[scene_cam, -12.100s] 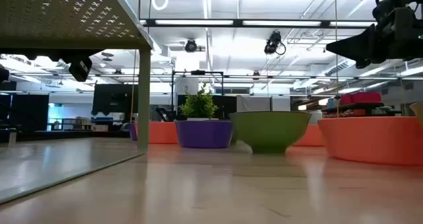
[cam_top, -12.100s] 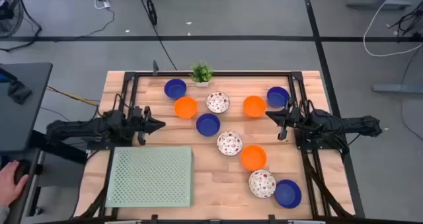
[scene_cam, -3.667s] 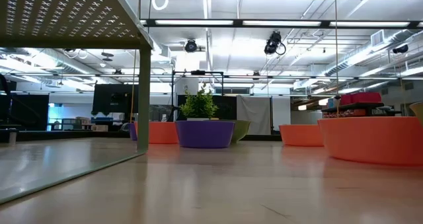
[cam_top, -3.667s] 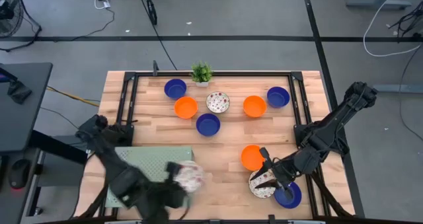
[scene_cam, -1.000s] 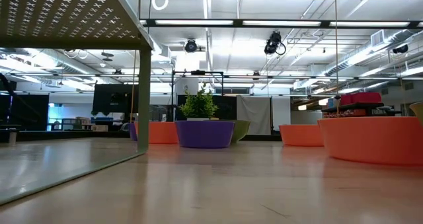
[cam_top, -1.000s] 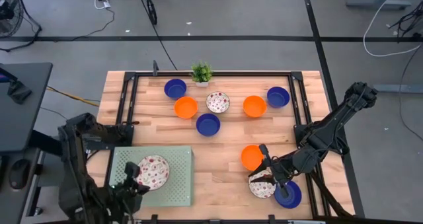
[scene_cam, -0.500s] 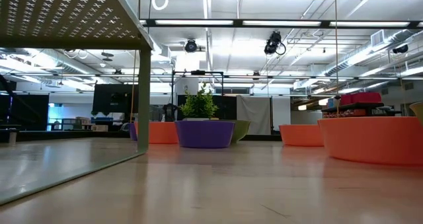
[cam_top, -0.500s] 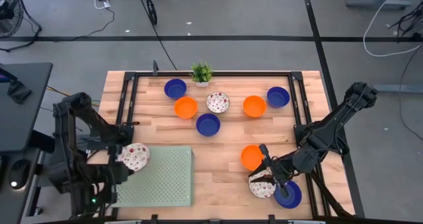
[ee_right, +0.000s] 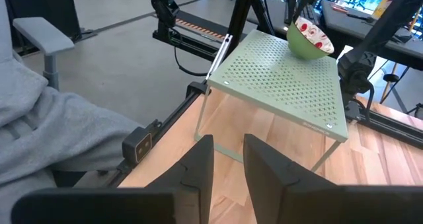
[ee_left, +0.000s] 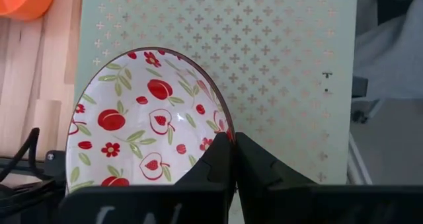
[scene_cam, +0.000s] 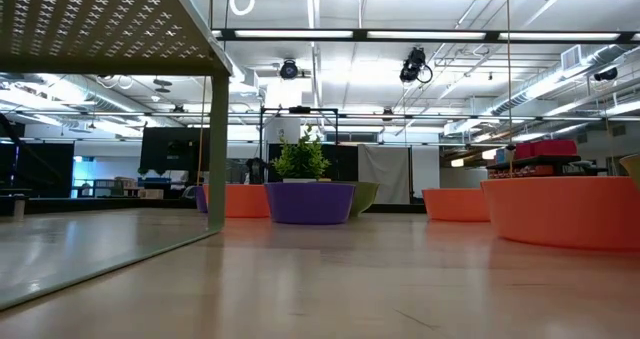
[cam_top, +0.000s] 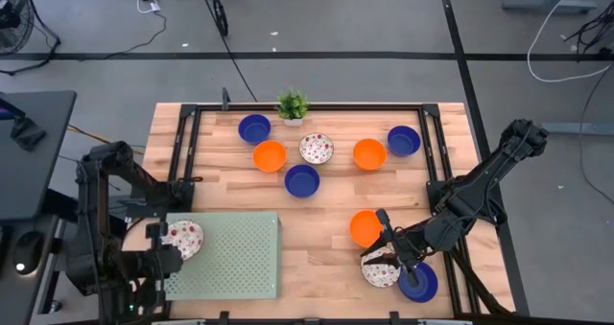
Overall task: Pick & Place Mini bowls
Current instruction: Put the white bowl on the shelf
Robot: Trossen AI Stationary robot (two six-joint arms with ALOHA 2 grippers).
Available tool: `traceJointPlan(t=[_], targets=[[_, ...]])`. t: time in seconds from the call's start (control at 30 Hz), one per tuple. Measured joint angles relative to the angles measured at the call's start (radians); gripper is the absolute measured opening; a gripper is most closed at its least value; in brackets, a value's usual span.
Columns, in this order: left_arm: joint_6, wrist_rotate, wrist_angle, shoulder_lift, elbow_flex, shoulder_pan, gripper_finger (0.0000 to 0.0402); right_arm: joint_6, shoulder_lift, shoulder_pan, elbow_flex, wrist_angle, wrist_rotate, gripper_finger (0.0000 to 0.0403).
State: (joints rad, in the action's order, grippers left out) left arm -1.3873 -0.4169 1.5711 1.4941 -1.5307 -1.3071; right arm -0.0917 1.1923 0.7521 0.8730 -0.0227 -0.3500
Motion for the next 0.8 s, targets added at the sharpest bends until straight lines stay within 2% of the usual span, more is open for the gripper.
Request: traceJointPlan(t=[0.17,0.43,0.8], targets=[[-0.100,0.039,0.000,0.008,-0.002,0.000,0.0011,0.000,0.000,0.000,0.000,0.000,0.000,0.0084],[-0.205,0.176,0.002,0.012,0.002,0.000,0.0033,0.001,0.000,0.000,0.000,0.000,0.000,0.0084],[-0.230,0.128,0.000,0.012,0.002,0.000,0.0037,0.003,0.000,0.000,0.000,0.000,0.000,0.0084]])
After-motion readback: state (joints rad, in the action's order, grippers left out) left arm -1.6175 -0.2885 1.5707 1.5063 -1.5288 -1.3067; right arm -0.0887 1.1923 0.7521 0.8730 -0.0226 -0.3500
